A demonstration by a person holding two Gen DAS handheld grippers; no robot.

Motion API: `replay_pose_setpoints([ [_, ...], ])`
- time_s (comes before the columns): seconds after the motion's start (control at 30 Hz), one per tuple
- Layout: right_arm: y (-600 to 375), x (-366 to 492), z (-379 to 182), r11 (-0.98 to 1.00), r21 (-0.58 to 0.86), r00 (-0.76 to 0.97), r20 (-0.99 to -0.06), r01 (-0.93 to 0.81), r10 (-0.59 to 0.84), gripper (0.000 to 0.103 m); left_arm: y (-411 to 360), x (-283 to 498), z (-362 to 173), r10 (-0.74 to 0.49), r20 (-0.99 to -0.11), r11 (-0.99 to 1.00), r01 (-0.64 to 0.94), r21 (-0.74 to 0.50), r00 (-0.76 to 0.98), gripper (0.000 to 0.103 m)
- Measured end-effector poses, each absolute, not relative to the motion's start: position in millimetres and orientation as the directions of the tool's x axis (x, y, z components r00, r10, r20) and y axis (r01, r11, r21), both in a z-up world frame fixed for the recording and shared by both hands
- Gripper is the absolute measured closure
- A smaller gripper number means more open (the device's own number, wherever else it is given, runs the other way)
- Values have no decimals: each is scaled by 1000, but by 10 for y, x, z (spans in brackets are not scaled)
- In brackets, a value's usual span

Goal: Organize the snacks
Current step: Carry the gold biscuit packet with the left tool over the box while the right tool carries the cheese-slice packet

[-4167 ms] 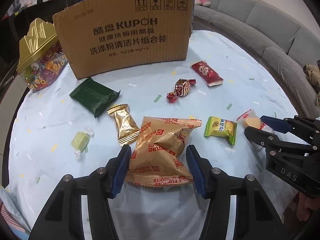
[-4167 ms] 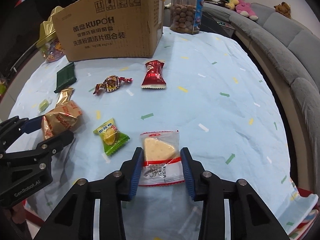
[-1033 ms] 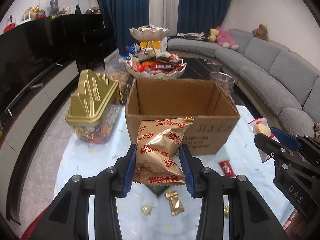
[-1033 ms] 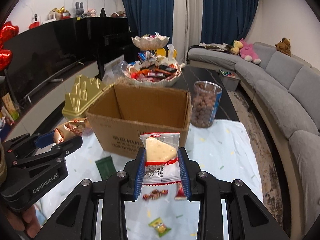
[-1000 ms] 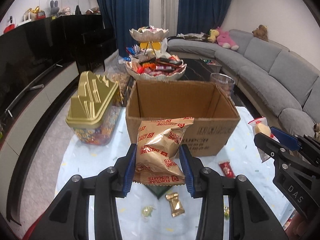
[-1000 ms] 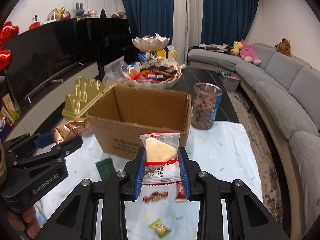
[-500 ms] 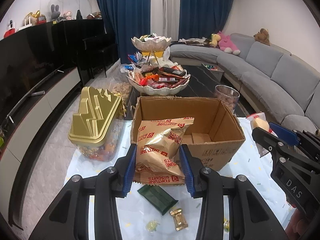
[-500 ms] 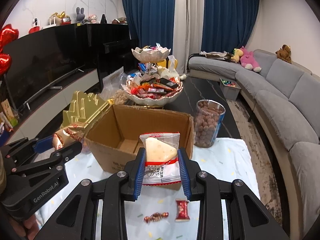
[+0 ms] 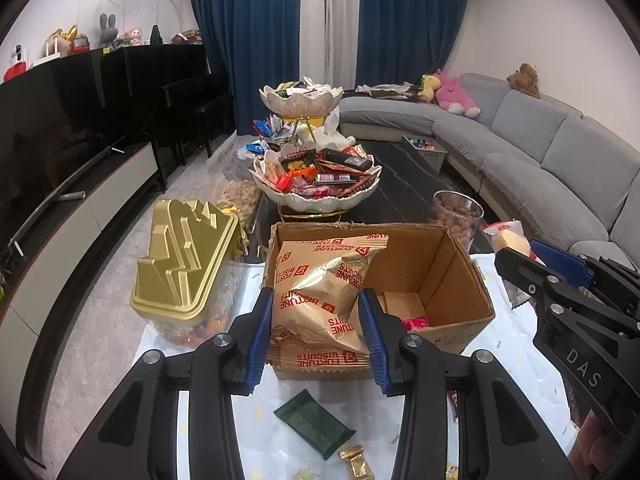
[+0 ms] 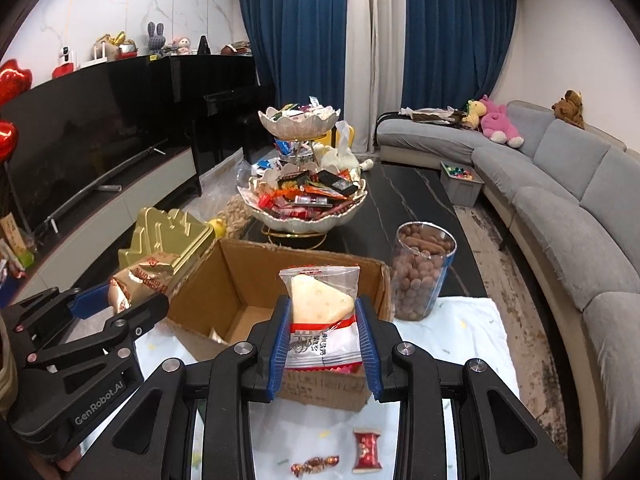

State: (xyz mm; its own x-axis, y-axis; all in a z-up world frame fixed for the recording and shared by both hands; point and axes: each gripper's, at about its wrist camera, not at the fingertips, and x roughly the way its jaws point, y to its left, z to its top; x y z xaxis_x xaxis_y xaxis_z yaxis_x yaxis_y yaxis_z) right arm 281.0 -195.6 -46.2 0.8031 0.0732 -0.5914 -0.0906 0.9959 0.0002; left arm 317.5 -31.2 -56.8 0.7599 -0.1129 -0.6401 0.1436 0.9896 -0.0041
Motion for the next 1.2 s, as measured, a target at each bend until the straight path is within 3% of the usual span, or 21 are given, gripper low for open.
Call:
replay_pose_setpoints([
  [1.2, -1931, 3617, -660, 996, -31, 763, -645, -85, 45, 70, -290, 3824, -813, -122, -675, 988, 156, -11, 727, 61],
])
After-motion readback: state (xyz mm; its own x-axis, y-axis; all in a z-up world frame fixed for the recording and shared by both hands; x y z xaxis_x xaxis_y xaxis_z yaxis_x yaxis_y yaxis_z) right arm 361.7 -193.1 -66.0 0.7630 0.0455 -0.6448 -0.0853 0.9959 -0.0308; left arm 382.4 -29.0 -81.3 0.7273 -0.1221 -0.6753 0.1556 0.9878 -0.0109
